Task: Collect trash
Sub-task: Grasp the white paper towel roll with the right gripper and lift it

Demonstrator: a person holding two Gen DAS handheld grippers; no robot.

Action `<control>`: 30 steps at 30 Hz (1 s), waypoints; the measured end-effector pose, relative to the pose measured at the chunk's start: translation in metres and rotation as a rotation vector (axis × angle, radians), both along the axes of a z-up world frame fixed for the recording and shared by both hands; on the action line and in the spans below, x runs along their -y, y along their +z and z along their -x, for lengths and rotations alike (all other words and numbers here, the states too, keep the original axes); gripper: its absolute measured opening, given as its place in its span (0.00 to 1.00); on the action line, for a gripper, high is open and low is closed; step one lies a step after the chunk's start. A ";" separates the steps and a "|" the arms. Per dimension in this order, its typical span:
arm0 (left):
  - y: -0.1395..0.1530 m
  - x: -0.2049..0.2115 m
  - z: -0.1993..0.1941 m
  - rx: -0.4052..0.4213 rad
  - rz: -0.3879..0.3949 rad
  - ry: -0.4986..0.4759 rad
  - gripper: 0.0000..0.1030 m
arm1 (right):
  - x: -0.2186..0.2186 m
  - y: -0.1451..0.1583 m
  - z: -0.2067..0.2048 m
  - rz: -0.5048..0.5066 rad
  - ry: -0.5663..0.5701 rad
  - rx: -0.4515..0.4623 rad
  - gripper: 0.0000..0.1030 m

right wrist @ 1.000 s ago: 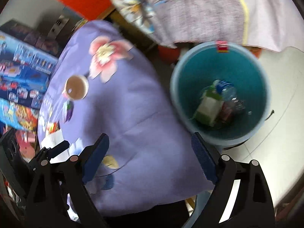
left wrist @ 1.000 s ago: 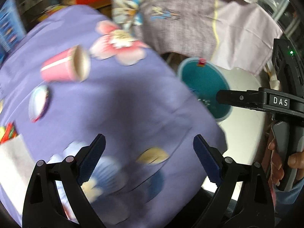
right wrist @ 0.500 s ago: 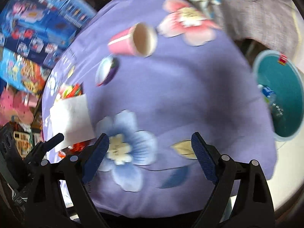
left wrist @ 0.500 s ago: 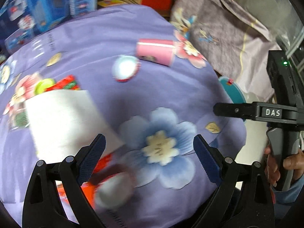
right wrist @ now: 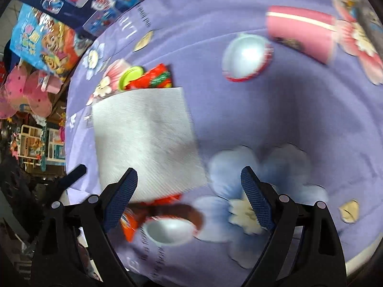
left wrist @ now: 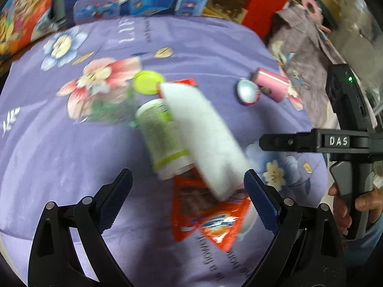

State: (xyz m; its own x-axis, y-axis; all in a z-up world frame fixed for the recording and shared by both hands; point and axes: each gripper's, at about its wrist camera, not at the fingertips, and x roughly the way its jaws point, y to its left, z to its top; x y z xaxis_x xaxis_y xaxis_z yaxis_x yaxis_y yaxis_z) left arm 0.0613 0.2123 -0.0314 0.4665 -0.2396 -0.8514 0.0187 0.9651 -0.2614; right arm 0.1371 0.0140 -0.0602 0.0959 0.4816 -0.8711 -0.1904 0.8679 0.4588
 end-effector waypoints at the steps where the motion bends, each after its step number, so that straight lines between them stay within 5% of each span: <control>1: -0.004 -0.004 0.001 -0.006 0.007 0.006 0.91 | -0.006 -0.001 -0.001 -0.006 0.005 -0.005 0.82; 16: -0.039 -0.017 -0.003 -0.064 0.101 0.007 0.92 | -0.061 -0.030 -0.020 -0.017 0.078 -0.022 0.81; 19: -0.040 -0.015 -0.003 -0.069 0.105 0.010 0.92 | -0.058 -0.027 -0.019 -0.015 0.073 0.008 0.56; 22: -0.041 -0.014 -0.004 -0.073 0.108 0.006 0.92 | -0.051 -0.025 -0.020 -0.018 0.067 0.009 0.47; 30: -0.035 -0.003 -0.007 -0.070 0.087 -0.013 0.92 | -0.013 -0.019 -0.023 -0.028 -0.004 0.010 0.47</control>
State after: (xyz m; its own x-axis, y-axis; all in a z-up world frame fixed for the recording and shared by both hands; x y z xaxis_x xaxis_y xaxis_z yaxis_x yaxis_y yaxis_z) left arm 0.0680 0.2157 -0.0665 0.4035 -0.3198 -0.8573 0.0095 0.9384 -0.3455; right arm 0.1606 0.0272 -0.0790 0.1061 0.5057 -0.8561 -0.1917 0.8552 0.4815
